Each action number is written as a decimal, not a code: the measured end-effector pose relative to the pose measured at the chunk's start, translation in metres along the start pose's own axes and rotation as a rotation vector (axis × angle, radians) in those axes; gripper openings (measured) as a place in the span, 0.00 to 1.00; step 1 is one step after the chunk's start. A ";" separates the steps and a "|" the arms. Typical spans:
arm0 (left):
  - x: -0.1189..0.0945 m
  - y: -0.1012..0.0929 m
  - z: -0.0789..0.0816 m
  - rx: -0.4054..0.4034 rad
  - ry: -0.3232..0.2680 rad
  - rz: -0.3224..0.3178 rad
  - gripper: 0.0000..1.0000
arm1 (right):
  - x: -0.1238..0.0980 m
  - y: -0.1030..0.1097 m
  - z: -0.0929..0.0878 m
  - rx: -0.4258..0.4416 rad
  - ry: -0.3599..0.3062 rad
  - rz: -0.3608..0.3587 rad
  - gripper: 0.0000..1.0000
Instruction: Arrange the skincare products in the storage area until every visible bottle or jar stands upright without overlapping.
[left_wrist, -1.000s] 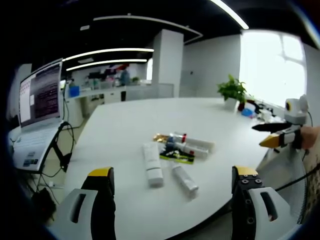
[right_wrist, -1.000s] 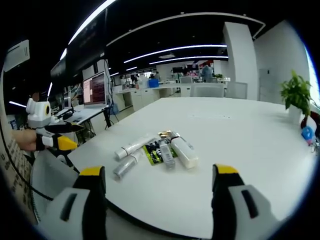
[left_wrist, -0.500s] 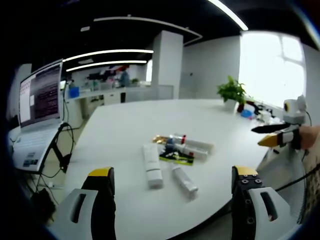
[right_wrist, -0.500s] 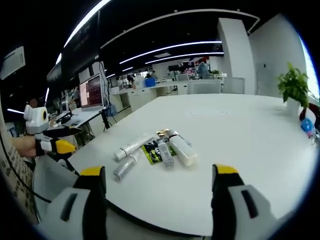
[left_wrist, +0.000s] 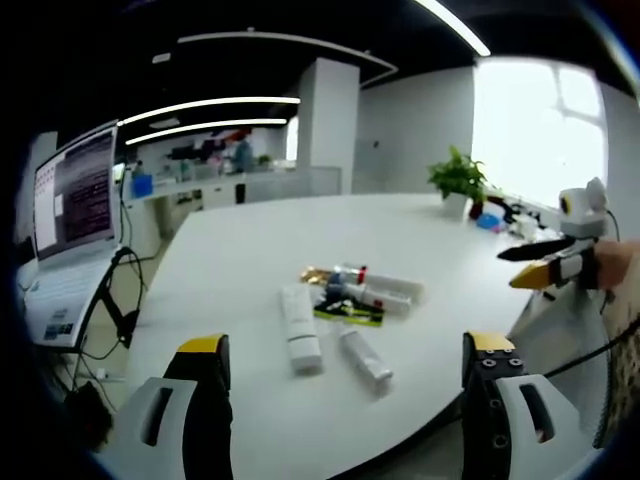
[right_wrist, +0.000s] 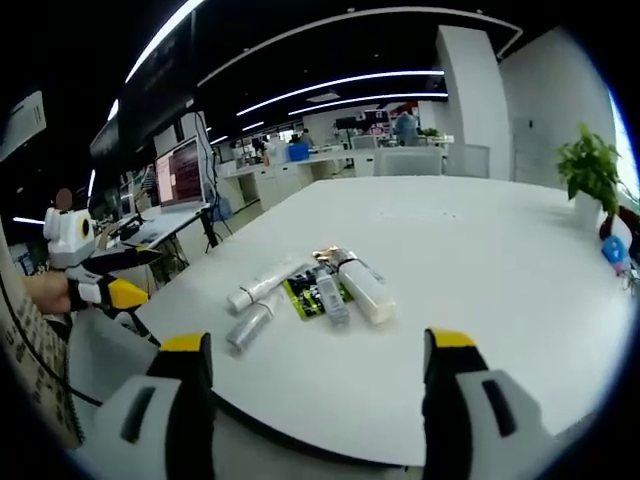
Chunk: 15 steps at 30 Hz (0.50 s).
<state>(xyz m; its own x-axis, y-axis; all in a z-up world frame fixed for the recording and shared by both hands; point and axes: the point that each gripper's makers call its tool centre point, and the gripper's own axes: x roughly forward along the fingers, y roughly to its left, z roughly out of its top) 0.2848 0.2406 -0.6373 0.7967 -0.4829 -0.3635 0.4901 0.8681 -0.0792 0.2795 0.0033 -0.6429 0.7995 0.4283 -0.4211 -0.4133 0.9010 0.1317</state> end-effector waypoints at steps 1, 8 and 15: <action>0.000 0.000 0.000 0.000 0.001 0.000 0.94 | 0.001 -0.001 0.002 -0.004 -0.001 -0.001 0.88; 0.001 0.000 -0.002 0.000 0.009 -0.008 0.94 | 0.011 -0.017 0.010 -0.039 -0.002 -0.013 0.87; 0.001 0.000 -0.002 0.003 0.010 -0.001 0.92 | 0.030 -0.037 0.016 -0.153 0.043 -0.012 0.84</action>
<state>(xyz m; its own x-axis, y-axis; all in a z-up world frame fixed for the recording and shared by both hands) 0.2852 0.2404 -0.6392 0.7925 -0.4827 -0.3726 0.4920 0.8672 -0.0769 0.3254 -0.0162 -0.6461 0.7869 0.4112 -0.4601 -0.4679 0.8837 -0.0106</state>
